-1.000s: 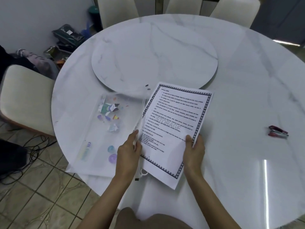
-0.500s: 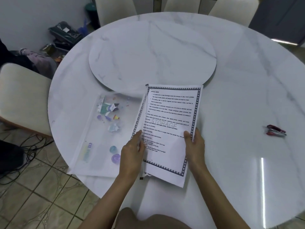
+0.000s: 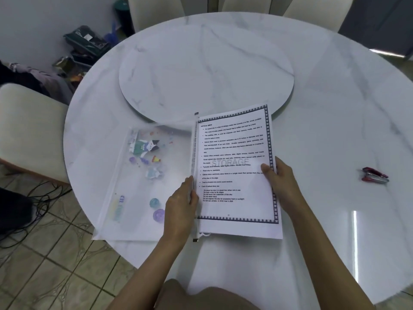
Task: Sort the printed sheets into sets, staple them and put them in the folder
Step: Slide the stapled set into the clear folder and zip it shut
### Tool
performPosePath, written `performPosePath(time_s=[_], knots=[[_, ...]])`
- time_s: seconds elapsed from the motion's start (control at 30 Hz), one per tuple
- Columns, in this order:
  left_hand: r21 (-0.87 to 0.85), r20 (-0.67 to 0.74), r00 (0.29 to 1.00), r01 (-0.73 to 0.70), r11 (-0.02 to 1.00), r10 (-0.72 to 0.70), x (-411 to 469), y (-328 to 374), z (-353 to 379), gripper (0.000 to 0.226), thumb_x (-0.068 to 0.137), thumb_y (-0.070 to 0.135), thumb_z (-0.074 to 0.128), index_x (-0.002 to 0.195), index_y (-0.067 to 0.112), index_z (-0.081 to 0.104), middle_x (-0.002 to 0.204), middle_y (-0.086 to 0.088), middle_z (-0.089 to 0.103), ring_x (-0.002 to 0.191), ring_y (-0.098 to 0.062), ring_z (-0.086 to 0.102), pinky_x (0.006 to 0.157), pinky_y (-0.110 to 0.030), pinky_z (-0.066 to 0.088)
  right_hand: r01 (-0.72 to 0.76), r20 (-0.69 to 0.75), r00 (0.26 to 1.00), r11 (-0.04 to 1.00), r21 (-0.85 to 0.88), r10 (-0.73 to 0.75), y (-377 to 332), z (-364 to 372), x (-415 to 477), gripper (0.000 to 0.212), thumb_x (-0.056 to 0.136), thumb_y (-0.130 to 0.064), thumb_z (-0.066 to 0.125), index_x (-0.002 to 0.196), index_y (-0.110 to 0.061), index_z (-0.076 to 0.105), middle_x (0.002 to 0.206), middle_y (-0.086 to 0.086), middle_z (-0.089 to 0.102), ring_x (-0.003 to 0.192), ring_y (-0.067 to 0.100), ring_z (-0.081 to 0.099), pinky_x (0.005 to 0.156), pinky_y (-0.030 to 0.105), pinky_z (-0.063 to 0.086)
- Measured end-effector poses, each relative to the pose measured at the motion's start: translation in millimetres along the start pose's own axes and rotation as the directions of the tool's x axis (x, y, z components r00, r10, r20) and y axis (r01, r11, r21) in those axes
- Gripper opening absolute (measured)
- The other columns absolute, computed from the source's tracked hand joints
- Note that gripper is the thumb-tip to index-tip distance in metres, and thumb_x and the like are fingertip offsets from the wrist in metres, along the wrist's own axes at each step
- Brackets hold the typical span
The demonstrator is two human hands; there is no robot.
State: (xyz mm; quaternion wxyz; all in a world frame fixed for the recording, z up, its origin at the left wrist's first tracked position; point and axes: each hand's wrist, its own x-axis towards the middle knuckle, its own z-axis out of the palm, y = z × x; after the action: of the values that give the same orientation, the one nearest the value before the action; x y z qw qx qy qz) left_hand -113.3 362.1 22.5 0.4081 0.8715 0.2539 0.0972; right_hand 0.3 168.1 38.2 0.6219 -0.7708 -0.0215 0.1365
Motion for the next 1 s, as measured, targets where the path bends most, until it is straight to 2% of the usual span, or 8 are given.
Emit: performPosePath(time_s=[0.17, 0.3, 0.43, 0.6, 0.73, 0.83, 0.93, 1.0], knots=[[0.006, 0.006, 1.000, 0.001, 1.000, -0.001, 1, 1, -4, 0.038, 0.094, 0.009, 0.046, 0.131, 0.015, 0.052, 0.092, -0.020, 0.068, 0.069, -0.021, 0.053, 0.058, -0.014, 0.028, 0.000, 0.037, 0.999, 1.000, 0.024, -0.001, 0, -1, 4, 0.021, 0.095, -0.019, 0.048, 0.113, -0.024, 0.059, 0.112, -0.006, 0.067, 0.096, 0.011, 0.067, 0.082, 0.031, 0.055], [0.025, 0.017, 1.000, -0.021, 0.999, 0.021, 0, -1, -5, 0.039, 0.095, 0.009, 0.045, 0.133, 0.017, 0.050, 0.079, -0.008, 0.062, 0.064, -0.012, 0.045, 0.059, -0.005, 0.035, -0.015, 0.035, 0.999, 0.999, 0.039, 0.013, 1, -2, 8, 0.020, 0.095, -0.019, 0.048, 0.110, -0.025, 0.059, 0.112, -0.005, 0.067, 0.096, 0.014, 0.067, 0.084, 0.034, 0.055], [0.017, 0.008, 1.000, -0.016, 1.000, 0.016, 5, -6, -6, 0.040, 0.096, 0.011, 0.044, 0.135, 0.016, 0.049, 0.087, -0.012, 0.069, 0.067, -0.016, 0.050, 0.061, -0.014, 0.029, -0.024, -0.014, 1.000, 0.999, 0.041, 0.025, 5, 1, 11, 0.019, 0.095, -0.017, 0.048, 0.108, -0.025, 0.059, 0.107, -0.007, 0.066, 0.098, 0.015, 0.065, 0.086, 0.037, 0.053], [-0.007, 0.013, 1.000, -0.028, 1.000, 0.028, 4, -6, -5, 0.039, 0.095, 0.009, 0.045, 0.133, 0.017, 0.050, 0.080, -0.012, 0.066, 0.064, -0.015, 0.046, 0.058, -0.015, 0.030, -0.004, 0.011, 1.000, 0.997, 0.078, 0.003, 8, 1, 7, 0.017, 0.095, -0.020, 0.049, 0.107, -0.027, 0.059, 0.105, -0.012, 0.067, 0.090, 0.005, 0.068, 0.078, 0.025, 0.057], [0.023, 0.070, 0.996, -0.060, 0.998, 0.058, 2, -11, -3, 0.041, 0.095, 0.008, 0.045, 0.135, 0.016, 0.048, 0.091, -0.015, 0.068, 0.069, -0.014, 0.047, 0.060, -0.015, 0.028, -0.043, 0.082, 0.996, 0.997, 0.061, 0.038, 9, -4, 13, 0.018, 0.095, -0.019, 0.049, 0.102, -0.030, 0.061, 0.105, -0.010, 0.067, 0.089, 0.006, 0.068, 0.075, 0.022, 0.057], [0.030, 0.113, 0.989, -0.099, 0.995, 0.095, -2, -12, -1, 0.041, 0.095, 0.007, 0.044, 0.136, 0.015, 0.047, 0.096, -0.017, 0.067, 0.073, -0.019, 0.052, 0.062, -0.012, 0.028, -0.068, 0.120, 0.991, 0.996, 0.056, 0.060, 11, -2, 18, 0.019, 0.094, -0.019, 0.049, 0.110, -0.024, 0.059, 0.106, -0.011, 0.067, 0.089, 0.002, 0.068, 0.071, 0.018, 0.056], [0.015, 0.115, 0.988, -0.101, 0.995, 0.098, -5, -12, 4, 0.042, 0.095, 0.008, 0.044, 0.137, 0.015, 0.045, 0.101, -0.019, 0.067, 0.082, -0.025, 0.059, 0.064, -0.009, 0.029, -0.066, 0.105, 0.993, 0.996, 0.055, 0.060, 15, 5, 20, 0.020, 0.095, -0.017, 0.049, 0.112, -0.021, 0.058, 0.101, -0.015, 0.065, 0.083, -0.005, 0.067, 0.065, 0.011, 0.052], [0.023, 0.103, 0.990, -0.096, 0.995, 0.093, -6, -14, 7, 0.043, 0.095, 0.010, 0.045, 0.138, 0.016, 0.044, 0.106, -0.015, 0.067, 0.089, -0.026, 0.061, 0.068, -0.008, 0.031, -0.073, 0.083, 0.994, 0.996, 0.050, 0.069, 18, 12, 20, 0.019, 0.095, -0.017, 0.049, 0.111, -0.022, 0.058, 0.104, -0.011, 0.066, 0.085, -0.001, 0.067, 0.070, 0.016, 0.053]])
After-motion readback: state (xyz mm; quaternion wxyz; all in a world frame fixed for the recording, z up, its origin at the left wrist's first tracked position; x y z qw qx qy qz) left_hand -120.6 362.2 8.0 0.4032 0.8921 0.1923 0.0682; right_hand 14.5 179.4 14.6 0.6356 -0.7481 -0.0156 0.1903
